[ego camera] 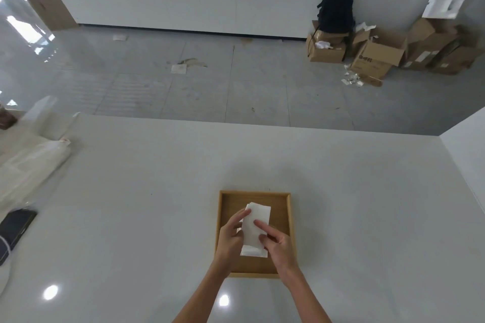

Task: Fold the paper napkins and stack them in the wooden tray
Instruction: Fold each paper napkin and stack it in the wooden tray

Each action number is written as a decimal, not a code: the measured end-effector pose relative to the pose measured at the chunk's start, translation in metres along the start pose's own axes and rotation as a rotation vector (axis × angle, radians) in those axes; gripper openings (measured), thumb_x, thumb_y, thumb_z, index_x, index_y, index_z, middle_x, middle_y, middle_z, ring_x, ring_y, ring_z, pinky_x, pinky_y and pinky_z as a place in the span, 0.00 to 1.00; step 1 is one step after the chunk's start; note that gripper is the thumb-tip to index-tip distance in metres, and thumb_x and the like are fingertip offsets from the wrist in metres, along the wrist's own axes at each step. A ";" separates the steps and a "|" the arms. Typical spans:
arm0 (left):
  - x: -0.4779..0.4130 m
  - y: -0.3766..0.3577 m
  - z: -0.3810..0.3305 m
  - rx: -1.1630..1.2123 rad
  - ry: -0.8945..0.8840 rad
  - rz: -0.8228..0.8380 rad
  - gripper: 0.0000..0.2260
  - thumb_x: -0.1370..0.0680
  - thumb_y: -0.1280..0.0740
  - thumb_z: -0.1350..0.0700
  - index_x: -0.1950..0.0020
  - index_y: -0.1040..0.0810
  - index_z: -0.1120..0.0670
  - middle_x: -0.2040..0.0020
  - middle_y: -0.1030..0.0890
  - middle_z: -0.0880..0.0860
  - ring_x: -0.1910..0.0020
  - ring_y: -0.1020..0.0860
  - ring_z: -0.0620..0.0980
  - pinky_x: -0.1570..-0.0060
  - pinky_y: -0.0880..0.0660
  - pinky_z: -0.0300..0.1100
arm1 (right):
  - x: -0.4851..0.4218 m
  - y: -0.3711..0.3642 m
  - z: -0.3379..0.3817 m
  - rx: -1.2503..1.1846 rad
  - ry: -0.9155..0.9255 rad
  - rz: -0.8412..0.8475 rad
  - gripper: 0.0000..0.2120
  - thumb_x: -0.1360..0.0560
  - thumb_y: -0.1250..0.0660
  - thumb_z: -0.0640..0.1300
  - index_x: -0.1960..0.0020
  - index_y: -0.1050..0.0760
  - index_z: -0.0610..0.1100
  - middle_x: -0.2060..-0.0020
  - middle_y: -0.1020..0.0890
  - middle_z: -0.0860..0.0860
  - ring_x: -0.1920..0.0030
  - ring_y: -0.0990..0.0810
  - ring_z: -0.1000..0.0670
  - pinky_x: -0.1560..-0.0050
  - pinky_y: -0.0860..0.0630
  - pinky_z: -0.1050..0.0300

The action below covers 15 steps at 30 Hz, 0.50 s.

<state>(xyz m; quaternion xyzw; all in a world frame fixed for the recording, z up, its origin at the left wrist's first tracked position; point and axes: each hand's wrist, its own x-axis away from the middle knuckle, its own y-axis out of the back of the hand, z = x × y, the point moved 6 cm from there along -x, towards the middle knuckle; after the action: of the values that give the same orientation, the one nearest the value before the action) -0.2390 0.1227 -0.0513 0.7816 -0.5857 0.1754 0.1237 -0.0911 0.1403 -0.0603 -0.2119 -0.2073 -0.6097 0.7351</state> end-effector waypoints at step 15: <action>-0.005 0.009 0.019 -0.234 -0.028 -0.071 0.27 0.27 0.42 0.76 0.47 0.15 0.46 0.36 0.26 0.49 0.38 0.24 0.45 0.45 0.21 0.40 | -0.008 -0.007 -0.003 0.381 0.249 -0.013 0.17 0.19 0.38 0.38 0.35 0.23 0.54 0.36 0.26 0.61 0.36 0.25 0.56 0.40 0.21 0.56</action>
<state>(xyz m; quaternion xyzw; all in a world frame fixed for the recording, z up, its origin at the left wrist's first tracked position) -0.2465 0.1169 -0.0704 0.7843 -0.5760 0.0904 0.2119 -0.0989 0.1441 -0.0671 0.0089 -0.2278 -0.5858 0.7777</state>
